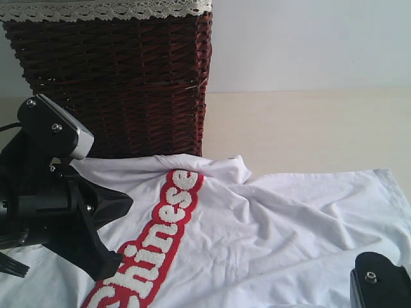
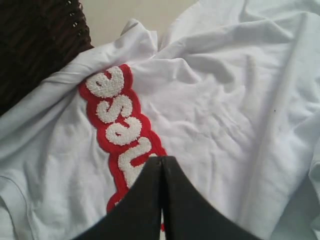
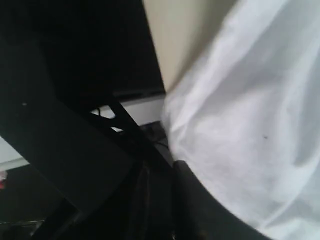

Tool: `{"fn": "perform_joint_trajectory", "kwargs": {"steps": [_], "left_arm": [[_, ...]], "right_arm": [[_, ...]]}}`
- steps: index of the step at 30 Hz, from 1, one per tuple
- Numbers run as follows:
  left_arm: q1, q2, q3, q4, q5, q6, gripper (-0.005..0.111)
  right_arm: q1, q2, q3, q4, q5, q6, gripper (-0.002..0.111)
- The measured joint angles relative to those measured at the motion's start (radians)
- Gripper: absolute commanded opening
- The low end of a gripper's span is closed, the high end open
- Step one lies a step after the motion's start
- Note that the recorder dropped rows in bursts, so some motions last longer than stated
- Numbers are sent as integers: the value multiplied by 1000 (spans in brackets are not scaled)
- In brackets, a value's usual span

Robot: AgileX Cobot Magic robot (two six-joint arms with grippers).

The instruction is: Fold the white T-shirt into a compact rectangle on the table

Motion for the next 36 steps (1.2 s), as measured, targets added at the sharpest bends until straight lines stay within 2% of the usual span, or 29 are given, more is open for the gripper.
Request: {"fn": "perform_joint_trajectory", "kwargs": {"steps": [3, 5, 9, 12, 15, 18, 21, 25, 30, 36], "left_arm": [[0, 0, 0, 0, -1, 0, 0], [0, 0, 0, 0, -1, 0, 0], [0, 0, 0, 0, -2, 0, 0], [0, 0, 0, 0, -2, 0, 0], [0, 0, 0, 0, -7, 0, 0], [0, 0, 0, 0, -9, 0, 0], [0, 0, 0, 0, -9, 0, 0], [0, 0, 0, 0, -7, 0, 0], [0, 0, 0, 0, 8, 0, 0], [0, 0, 0, 0, 16, 0, 0]], "right_arm": [[0, 0, -2, 50, 0, -38, 15], [0, 0, -2, 18, 0, -42, 15], [0, 0, -4, -218, -7, 47, 15], [0, 0, -4, -487, -103, 283, 15], [0, 18, -6, -760, -227, 681, 10], [0, 80, -6, -875, -292, 959, 0], [0, 195, -6, -899, -296, 1071, 0], [-47, 353, -26, -888, -296, 1102, 0], [-208, 496, -111, -851, -343, 1104, 0], [-432, 622, -185, -713, -487, 1023, 0]]}}
